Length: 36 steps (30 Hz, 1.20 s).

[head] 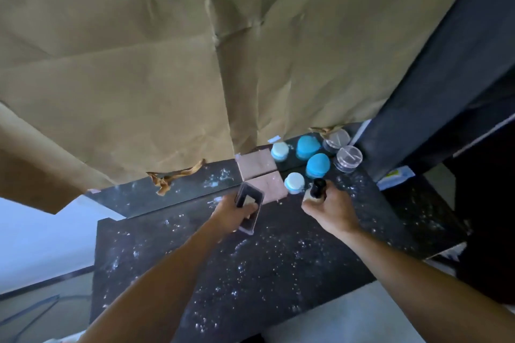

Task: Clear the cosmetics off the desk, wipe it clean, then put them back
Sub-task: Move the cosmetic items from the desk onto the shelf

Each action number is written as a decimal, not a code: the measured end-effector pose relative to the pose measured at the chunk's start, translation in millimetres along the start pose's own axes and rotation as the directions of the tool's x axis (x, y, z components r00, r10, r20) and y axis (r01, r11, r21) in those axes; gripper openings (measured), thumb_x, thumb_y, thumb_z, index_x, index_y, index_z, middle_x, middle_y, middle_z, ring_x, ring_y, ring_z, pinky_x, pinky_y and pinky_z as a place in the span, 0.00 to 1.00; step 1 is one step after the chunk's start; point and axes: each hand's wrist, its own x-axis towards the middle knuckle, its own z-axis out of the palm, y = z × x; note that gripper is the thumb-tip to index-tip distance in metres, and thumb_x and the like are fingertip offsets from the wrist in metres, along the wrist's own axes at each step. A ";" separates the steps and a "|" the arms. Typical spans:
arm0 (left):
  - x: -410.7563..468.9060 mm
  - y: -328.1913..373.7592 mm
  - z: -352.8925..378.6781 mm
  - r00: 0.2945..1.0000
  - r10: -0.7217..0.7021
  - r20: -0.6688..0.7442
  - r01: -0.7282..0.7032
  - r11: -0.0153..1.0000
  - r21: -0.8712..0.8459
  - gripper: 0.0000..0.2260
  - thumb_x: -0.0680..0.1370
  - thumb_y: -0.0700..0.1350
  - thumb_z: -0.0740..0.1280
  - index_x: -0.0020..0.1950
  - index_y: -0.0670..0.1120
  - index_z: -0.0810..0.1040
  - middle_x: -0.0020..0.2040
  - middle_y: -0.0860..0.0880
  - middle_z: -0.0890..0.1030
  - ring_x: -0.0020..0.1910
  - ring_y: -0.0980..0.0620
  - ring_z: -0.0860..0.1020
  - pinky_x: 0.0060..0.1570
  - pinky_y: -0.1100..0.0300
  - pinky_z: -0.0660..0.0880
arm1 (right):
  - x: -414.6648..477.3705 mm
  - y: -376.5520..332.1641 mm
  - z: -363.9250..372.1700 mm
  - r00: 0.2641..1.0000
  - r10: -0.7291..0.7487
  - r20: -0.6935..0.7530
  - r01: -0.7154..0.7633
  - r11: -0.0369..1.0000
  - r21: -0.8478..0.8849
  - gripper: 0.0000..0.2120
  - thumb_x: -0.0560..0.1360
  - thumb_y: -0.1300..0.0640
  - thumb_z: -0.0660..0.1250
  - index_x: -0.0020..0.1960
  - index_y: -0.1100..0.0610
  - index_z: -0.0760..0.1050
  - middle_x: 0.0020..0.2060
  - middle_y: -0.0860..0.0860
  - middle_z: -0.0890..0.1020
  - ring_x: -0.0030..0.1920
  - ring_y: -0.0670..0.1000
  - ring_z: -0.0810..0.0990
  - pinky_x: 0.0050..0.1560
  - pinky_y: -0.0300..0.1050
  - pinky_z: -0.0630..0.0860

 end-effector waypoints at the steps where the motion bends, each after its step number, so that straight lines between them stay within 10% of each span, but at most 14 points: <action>1: -4.8 13.1 13.8 1.000 0.005 -0.004 -0.005 1.000 -0.005 0.06 0.76 0.45 0.69 0.51 0.46 0.76 0.48 0.43 0.83 0.45 0.46 0.82 0.49 0.51 0.80 | -3.8 10.5 -13.9 1.000 0.010 -0.004 -0.010 1.000 -0.001 0.18 0.60 0.41 0.64 0.42 0.53 0.73 0.32 0.48 0.80 0.38 0.53 0.80 0.37 0.45 0.76; 14: -87.4 165.5 244.3 0.990 0.117 0.082 -0.106 0.986 -0.128 0.15 0.80 0.53 0.61 0.56 0.42 0.74 0.49 0.38 0.81 0.37 0.43 0.83 0.24 0.57 0.78 | -46.1 169.0 -230.5 0.993 0.047 -0.106 -0.042 0.998 0.047 0.19 0.59 0.43 0.68 0.44 0.53 0.72 0.36 0.54 0.82 0.41 0.59 0.81 0.40 0.50 0.77; 19: -92.6 241.7 292.5 0.978 0.196 0.064 -0.177 0.957 -0.232 0.07 0.79 0.45 0.65 0.55 0.46 0.70 0.48 0.45 0.80 0.39 0.47 0.82 0.30 0.51 0.80 | -31.2 205.9 -296.4 0.974 0.029 -0.227 -0.007 0.995 0.098 0.17 0.63 0.46 0.70 0.45 0.55 0.72 0.34 0.51 0.78 0.38 0.55 0.78 0.36 0.47 0.73; 23: -76.3 302.4 314.8 0.943 0.333 -0.010 -0.324 0.907 -0.268 0.16 0.77 0.39 0.67 0.61 0.50 0.68 0.57 0.44 0.79 0.50 0.44 0.81 0.47 0.42 0.80 | -2.8 218.3 -338.4 0.954 0.024 -0.300 -0.011 0.999 0.043 0.12 0.67 0.50 0.72 0.45 0.55 0.73 0.34 0.50 0.77 0.36 0.52 0.74 0.33 0.42 0.64; 26: -68.1 348.9 320.3 0.897 0.437 -0.061 -0.435 0.851 -0.295 0.28 0.77 0.37 0.65 0.72 0.55 0.59 0.61 0.51 0.74 0.55 0.46 0.79 0.41 0.48 0.82 | 27.5 223.4 -359.2 0.946 0.007 -0.324 0.027 0.995 0.101 0.11 0.67 0.53 0.72 0.43 0.55 0.73 0.32 0.48 0.76 0.37 0.53 0.76 0.35 0.43 0.67; 36: -16.5 423.8 324.9 0.839 0.449 -0.308 -0.441 0.892 0.101 0.19 0.80 0.40 0.60 0.71 0.47 0.66 0.63 0.42 0.74 0.60 0.41 0.75 0.61 0.50 0.74 | 127.3 199.6 -399.4 0.913 -0.165 -0.374 0.226 0.966 0.126 0.13 0.66 0.52 0.74 0.45 0.53 0.73 0.35 0.48 0.79 0.36 0.49 0.78 0.34 0.41 0.72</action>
